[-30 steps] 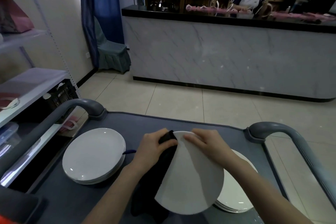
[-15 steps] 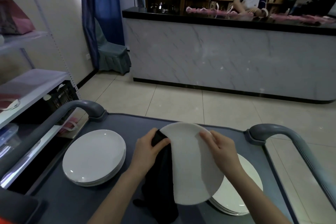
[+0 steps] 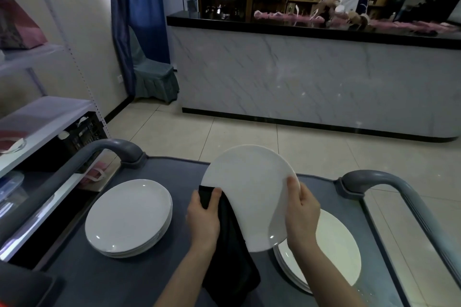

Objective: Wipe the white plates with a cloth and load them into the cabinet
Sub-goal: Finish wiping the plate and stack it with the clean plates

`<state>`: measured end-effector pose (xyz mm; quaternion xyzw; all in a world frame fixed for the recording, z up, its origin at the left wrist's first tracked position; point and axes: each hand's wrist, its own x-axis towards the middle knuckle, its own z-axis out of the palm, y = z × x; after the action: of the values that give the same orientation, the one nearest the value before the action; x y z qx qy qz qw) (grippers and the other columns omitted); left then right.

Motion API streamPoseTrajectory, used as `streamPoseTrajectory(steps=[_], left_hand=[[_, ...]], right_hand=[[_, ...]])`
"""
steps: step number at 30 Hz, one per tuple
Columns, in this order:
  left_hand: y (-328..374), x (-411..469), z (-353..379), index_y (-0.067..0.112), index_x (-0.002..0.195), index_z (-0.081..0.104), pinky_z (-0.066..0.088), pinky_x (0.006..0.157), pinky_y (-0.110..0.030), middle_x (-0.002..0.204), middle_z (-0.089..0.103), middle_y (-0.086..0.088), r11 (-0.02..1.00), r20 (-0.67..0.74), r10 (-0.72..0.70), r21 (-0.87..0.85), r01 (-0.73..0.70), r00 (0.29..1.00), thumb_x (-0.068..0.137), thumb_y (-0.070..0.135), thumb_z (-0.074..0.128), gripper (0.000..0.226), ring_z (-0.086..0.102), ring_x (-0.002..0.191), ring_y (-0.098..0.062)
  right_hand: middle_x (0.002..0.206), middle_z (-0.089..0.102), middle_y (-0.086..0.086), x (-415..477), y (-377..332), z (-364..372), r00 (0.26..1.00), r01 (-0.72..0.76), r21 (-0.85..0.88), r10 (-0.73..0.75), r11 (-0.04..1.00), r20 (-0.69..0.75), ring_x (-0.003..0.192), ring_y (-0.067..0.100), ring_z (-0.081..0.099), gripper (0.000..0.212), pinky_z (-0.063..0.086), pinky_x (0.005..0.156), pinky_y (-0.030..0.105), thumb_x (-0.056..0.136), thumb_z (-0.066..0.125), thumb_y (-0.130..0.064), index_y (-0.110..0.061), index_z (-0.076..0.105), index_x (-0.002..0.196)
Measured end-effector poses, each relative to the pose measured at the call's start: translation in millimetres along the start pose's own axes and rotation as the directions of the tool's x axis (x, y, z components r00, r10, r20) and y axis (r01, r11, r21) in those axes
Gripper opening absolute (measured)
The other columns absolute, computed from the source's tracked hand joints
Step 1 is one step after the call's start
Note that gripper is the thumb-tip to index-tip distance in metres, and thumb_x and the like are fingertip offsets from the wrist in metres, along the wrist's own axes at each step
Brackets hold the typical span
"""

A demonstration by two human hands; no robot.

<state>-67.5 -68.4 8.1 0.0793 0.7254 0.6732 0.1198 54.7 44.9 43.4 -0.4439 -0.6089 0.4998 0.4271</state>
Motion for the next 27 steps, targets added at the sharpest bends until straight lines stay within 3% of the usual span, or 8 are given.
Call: streamPoseTrajectory(steps=[4, 7, 10, 14, 18, 20, 23, 27], left_hand=[[7.4, 19.9, -16.1, 0.024, 0.083, 0.062, 0.05, 0.071, -0.025, 0.078, 0.069, 0.01, 0.987, 0.122, 0.14, 0.057, -0.148, 0.983, 0.089, 0.031, 0.069, 0.012, 0.063, 0.078, -0.007], [19.8, 30.8, -18.9, 0.02, 0.076, 0.058, 0.041, 0.059, -0.021, 0.07, 0.063, 0.005, 0.929, 0.366, 0.283, 0.126, -0.348, 0.886, 0.085, 0.037, 0.073, 0.024, 0.053, 0.062, -0.002], [29.6, 32.7, -11.5, 0.027, 0.07, 0.055, 0.036, 0.056, -0.018, 0.062, 0.055, 0.01, 0.864, 0.585, 0.307, 0.159, -0.477, 0.751, 0.077, 0.046, 0.072, 0.026, 0.044, 0.058, 0.0], [30.7, 31.7, -9.6, 0.024, 0.066, 0.049, 0.033, 0.052, -0.016, 0.057, 0.05, 0.013, 0.875, 0.495, 0.336, 0.151, -0.461, 0.801, 0.076, 0.048, 0.07, 0.033, 0.04, 0.055, -0.001], [13.9, 20.3, -11.4, 0.021, 0.075, 0.06, 0.045, 0.063, -0.025, 0.069, 0.066, 0.008, 0.974, 0.179, 0.2, 0.068, -0.215, 0.963, 0.087, 0.034, 0.07, 0.02, 0.058, 0.067, -0.012], [4.3, 7.1, -8.6, 0.023, 0.08, 0.063, 0.049, 0.07, -0.033, 0.074, 0.069, 0.007, 0.995, 0.074, 0.094, 0.016, -0.096, 0.993, 0.087, 0.035, 0.07, 0.016, 0.064, 0.077, -0.018], [1.1, 8.0, -11.4, 0.027, 0.08, 0.063, 0.049, 0.066, -0.025, 0.077, 0.07, 0.01, 0.995, 0.142, 0.09, 0.031, -0.095, 0.986, 0.087, 0.031, 0.071, 0.011, 0.065, 0.078, -0.012], [19.0, 28.7, -17.8, 0.025, 0.073, 0.056, 0.04, 0.056, -0.018, 0.068, 0.063, 0.009, 0.947, 0.386, 0.243, 0.103, -0.304, 0.89, 0.084, 0.032, 0.075, 0.023, 0.052, 0.061, -0.003]], right_hand=[[0.065, 0.063, -0.017, 20.7, -4.0, -22.1, 0.958, 0.186, -0.137, -0.148, 0.973, 0.246, 0.06, 0.002, 0.055, 0.023, 0.041, 0.056, 0.015, 0.095, 0.059, -0.04, -0.037, 0.064, 0.073], [0.083, 0.066, -0.029, 38.2, -25.2, -24.5, 0.836, 0.367, -0.287, -0.179, 0.885, 0.519, 0.077, -0.008, 0.059, 0.012, 0.042, 0.064, 0.007, 0.088, 0.065, -0.046, -0.056, 0.059, 0.088], [0.064, 0.057, -0.024, 43.2, -30.9, -12.1, 0.693, 0.527, -0.349, -0.154, 0.775, 0.704, 0.062, -0.004, 0.05, 0.028, 0.037, 0.057, 0.016, 0.09, 0.061, -0.05, -0.045, 0.053, 0.063], [0.052, 0.037, -0.012, 42.4, -26.2, -11.5, 0.734, 0.497, -0.28, -0.226, 0.821, 0.64, 0.052, 0.003, 0.033, 0.047, 0.026, 0.05, 0.021, 0.093, 0.061, -0.045, -0.022, 0.043, 0.057], [0.057, 0.036, -0.007, 33.9, -13.5, -11.9, 0.95, 0.207, -0.148, -0.163, 0.967, 0.266, 0.054, 0.008, 0.032, 0.051, 0.025, 0.051, 0.022, 0.093, 0.061, -0.042, -0.009, 0.042, 0.059], [0.055, 0.034, -0.009, 24.4, -7.4, -7.5, 0.989, 0.063, -0.04, -0.057, 0.997, 0.133, 0.052, 0.008, 0.03, 0.051, 0.026, 0.048, 0.018, 0.093, 0.061, -0.042, -0.013, 0.04, 0.057], [0.05, 0.039, -0.012, 20.3, 1.9, -10.2, 0.987, 0.05, -0.072, -0.039, 0.996, 0.154, 0.048, 0.003, 0.034, 0.047, 0.03, 0.045, 0.013, 0.094, 0.058, -0.041, -0.023, 0.046, 0.052], [0.055, 0.048, -0.004, 34.4, -4.6, -24.1, 0.92, 0.226, -0.182, -0.149, 0.957, 0.362, 0.052, 0.003, 0.039, 0.043, 0.033, 0.05, 0.017, 0.092, 0.061, -0.045, -0.013, 0.059, 0.064]])
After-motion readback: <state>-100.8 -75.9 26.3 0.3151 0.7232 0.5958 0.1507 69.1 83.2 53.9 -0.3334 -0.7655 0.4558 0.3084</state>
